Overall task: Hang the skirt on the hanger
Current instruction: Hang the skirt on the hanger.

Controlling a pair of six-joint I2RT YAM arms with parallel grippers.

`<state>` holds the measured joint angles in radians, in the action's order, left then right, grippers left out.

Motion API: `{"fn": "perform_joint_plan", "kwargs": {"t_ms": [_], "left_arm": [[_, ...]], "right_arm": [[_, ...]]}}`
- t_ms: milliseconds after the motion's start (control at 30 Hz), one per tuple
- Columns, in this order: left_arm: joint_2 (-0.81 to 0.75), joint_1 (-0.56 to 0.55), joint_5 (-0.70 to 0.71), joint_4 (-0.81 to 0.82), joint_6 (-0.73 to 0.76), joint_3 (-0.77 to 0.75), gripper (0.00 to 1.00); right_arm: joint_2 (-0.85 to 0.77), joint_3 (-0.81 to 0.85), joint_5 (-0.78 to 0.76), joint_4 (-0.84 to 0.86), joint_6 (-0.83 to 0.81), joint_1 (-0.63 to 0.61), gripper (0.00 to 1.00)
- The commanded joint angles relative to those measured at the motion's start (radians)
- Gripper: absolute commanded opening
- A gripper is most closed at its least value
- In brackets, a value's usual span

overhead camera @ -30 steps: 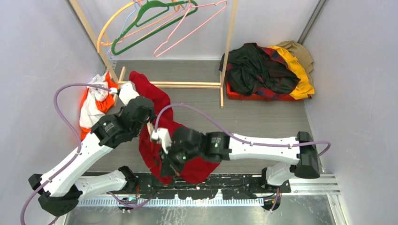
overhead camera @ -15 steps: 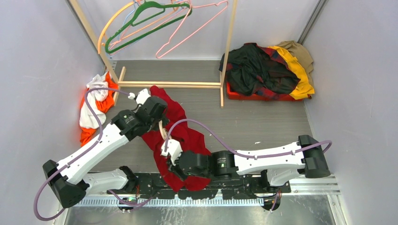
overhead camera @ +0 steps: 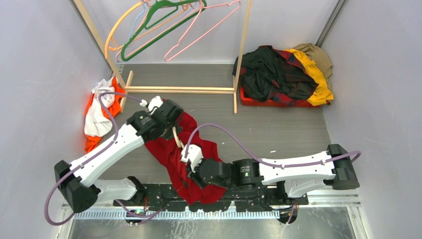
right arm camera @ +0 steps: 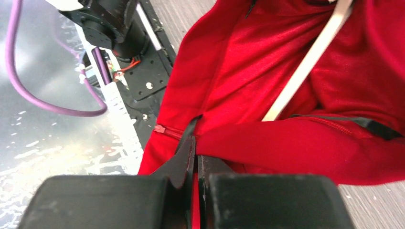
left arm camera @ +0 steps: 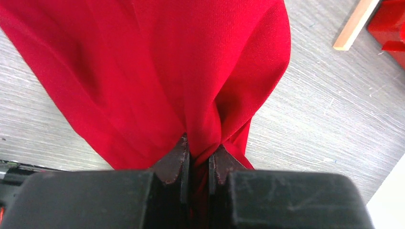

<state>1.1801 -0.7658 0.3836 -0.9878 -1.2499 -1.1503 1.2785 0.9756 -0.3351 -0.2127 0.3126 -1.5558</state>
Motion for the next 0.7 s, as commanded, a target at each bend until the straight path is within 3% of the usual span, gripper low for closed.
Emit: {"fn": "perform_joint_plan", "kwargs": {"t_ms": [0,167,300,400,500,667], "left_arm": [[0.058,-0.001,-0.087,-0.064,-0.055,-0.077,0.0],[0.082,-0.001,-0.111,-0.029,-0.094,-0.076,0.0],[0.163,0.0,-0.062,-0.098,-0.084,-0.137,0.0],[0.173,0.005,0.003,-0.109,-0.068,-0.178,0.0],[0.165,0.006,0.065,-0.108,-0.038,-0.269,0.0],[0.112,0.006,0.166,-0.076,0.005,-0.347,0.0]], "right_arm": [[-0.056,-0.007,-0.138,-0.049,-0.01,0.007,0.06],[-0.071,0.022,-0.189,-0.094,0.019,0.006,0.06],[-0.061,0.138,-0.286,-0.26,0.05,0.005,0.01],[-0.114,0.181,-0.25,-0.289,0.064,0.013,0.01],[-0.112,0.31,-0.162,-0.433,0.074,0.05,0.02],[-0.126,0.411,-0.219,-0.63,0.123,0.162,0.08]]}}
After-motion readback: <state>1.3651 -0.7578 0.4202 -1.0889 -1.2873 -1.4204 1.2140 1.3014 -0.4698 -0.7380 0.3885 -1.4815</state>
